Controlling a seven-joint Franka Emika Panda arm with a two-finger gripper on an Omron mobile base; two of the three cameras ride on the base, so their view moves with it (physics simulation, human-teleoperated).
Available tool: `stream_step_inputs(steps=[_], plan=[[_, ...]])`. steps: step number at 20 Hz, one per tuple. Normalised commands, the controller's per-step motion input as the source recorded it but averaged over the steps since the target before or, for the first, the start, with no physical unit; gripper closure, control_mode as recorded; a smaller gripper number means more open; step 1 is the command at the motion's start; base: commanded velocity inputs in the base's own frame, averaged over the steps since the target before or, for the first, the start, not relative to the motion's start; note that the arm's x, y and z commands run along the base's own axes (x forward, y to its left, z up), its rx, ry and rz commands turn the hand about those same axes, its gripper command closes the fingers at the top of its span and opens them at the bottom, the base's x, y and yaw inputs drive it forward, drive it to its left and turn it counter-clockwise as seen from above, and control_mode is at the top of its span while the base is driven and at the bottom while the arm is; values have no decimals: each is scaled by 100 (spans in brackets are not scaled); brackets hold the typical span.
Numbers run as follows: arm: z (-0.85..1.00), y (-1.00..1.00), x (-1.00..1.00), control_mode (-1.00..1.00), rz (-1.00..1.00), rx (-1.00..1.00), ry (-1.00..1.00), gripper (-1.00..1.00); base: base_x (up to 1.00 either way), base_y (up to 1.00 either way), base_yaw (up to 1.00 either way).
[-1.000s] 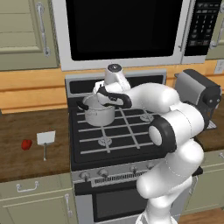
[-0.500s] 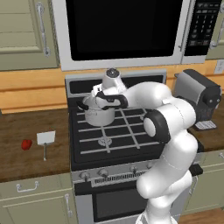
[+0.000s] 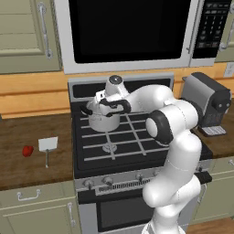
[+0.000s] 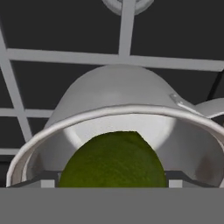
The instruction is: Put the lime and bell pepper in the pot. Retrieve the spatula and lightly stir the vegetables in the pot.
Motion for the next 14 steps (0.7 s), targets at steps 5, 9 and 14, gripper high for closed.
stream_step_inputs(steps=[5,9,14], plan=[[0,0,4,-100,0,0,-2,-100,0,0,0],[0,0,0,-100,0,0,-9,-100,0,0,0],[0,0,-1,-100,0,0,-12,-100,0,0,0]])
